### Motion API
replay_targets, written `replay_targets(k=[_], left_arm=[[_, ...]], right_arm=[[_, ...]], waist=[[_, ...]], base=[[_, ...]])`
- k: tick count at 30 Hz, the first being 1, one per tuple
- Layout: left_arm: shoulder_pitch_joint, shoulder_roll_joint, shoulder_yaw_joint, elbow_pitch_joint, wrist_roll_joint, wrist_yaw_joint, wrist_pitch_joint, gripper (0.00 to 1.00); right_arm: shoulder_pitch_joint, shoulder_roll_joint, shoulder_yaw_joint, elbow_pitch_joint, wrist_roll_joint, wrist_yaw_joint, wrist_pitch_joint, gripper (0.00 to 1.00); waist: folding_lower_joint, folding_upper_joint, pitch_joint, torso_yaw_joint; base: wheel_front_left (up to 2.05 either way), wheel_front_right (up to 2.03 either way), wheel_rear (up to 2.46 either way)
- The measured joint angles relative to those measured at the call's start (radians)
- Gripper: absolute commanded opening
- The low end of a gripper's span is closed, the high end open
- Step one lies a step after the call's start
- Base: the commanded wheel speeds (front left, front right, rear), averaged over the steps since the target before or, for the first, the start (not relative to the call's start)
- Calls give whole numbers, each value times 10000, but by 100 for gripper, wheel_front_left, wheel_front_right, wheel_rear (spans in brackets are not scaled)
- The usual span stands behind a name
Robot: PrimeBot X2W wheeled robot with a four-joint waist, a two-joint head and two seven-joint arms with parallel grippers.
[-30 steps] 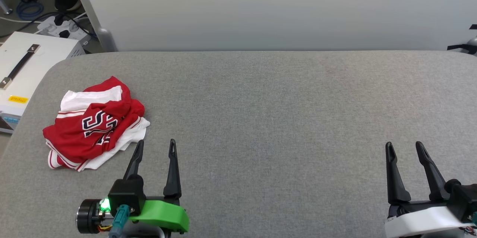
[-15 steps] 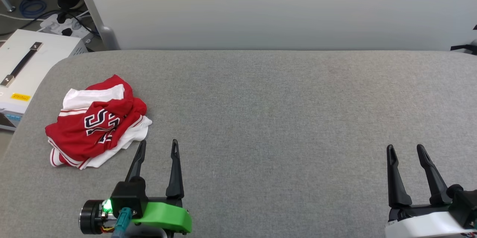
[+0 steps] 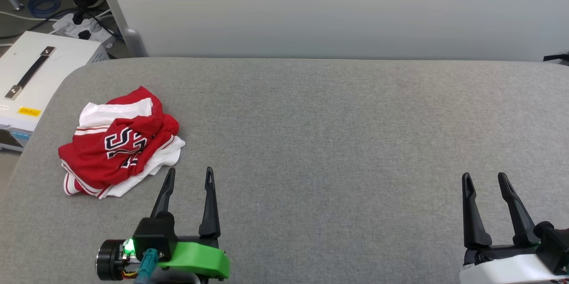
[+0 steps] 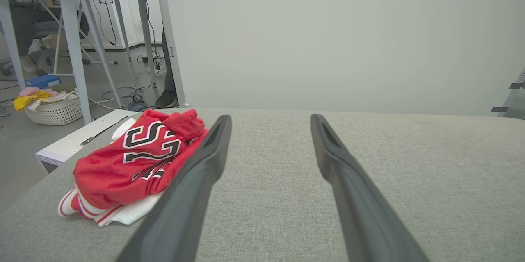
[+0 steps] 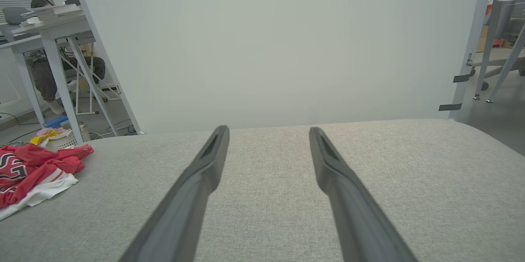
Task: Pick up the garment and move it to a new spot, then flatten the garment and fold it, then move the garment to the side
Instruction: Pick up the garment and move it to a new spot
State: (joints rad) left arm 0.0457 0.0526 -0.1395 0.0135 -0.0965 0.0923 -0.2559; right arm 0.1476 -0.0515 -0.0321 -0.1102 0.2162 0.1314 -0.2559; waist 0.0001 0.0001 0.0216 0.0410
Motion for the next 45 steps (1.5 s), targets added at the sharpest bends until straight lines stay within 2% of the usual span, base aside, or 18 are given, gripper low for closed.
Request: replay_targets(k=[14,37,45], left_arm=[[-23,0,268,33,-265,17,-2,100],[-158,0,675,148,-1009,322,-2,100],[-156,0,825,167,-1208,322,-2,100]], right_arm=[[-2,4,209,-115,-159,0,-10,100],[-142,23,844,-263,-907,0,-12,100],[-168,27,918,-263,-995,0,-12,100]], waist=[[0,0,245,1048],[0,-1,756,4188],[-1,0,832,4950]], base=[[0,0,0],[0,0,0],[0,0,0]])
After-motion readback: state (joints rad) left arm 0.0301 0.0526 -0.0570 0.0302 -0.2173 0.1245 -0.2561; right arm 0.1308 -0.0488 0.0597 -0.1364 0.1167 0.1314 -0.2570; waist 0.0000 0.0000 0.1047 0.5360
